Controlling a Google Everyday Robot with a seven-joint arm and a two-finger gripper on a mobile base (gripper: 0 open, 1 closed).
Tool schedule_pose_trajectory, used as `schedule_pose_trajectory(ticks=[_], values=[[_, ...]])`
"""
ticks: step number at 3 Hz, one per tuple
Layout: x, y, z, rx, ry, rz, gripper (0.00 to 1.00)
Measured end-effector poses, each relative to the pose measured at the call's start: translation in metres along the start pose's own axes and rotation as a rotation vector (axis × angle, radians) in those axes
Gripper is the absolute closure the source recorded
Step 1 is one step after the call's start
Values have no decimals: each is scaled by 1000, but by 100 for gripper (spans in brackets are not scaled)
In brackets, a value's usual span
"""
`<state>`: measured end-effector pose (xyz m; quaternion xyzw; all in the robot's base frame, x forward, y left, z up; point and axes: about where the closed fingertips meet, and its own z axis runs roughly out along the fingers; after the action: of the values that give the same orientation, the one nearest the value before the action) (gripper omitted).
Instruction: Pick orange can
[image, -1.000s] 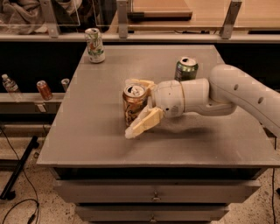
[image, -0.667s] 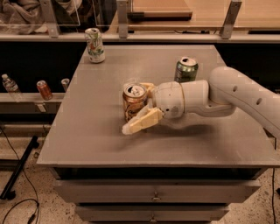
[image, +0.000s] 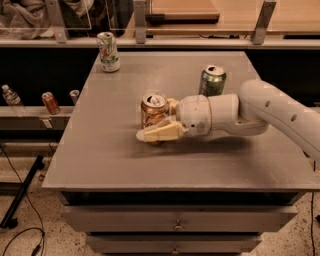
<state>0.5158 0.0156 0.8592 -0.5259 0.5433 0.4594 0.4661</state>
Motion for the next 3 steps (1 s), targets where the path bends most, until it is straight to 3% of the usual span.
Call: schedule_pose_trajectory(ticks=[1,2,3], values=[[1,-1,-1,2,-4,2,85],[0,-1,-2,2,-4,1,100],[-20,-6,-19,28,-3,-46,100]])
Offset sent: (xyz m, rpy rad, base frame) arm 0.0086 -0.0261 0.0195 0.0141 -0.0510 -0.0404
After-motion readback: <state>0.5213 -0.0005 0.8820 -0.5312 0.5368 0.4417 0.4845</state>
